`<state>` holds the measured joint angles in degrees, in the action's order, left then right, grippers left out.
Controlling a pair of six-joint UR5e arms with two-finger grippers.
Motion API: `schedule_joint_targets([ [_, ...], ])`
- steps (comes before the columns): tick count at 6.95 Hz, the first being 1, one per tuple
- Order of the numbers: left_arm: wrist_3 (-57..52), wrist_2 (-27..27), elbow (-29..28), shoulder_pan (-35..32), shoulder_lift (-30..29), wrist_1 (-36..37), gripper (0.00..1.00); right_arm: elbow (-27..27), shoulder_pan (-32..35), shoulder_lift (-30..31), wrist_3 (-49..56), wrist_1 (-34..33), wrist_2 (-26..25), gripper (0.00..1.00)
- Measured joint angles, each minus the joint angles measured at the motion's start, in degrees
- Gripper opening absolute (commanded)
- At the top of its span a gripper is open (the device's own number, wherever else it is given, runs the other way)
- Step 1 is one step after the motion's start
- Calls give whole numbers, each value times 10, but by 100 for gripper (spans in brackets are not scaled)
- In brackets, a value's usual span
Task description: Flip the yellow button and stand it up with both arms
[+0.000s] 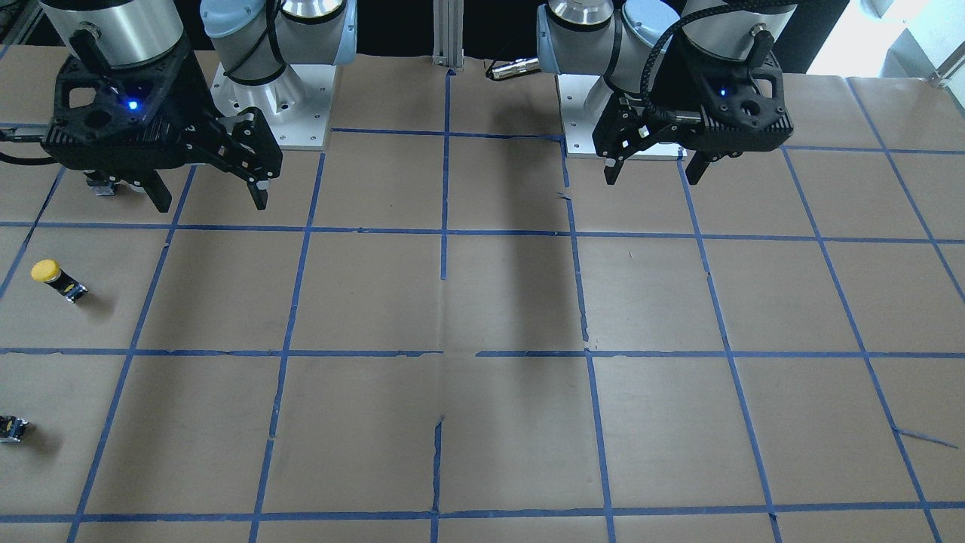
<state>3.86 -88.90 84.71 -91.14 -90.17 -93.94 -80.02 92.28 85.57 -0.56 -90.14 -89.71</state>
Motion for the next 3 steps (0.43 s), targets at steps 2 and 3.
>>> schedule_joint_targets([
  [2, 0, -8, -4, 1, -1, -20, 100, -1, 0, -1, -1, 0, -2, 100],
  [3, -1, -15, -10, 2, -4, -24, 100, -2, 0, -2, -1, 1, -3, 100],
])
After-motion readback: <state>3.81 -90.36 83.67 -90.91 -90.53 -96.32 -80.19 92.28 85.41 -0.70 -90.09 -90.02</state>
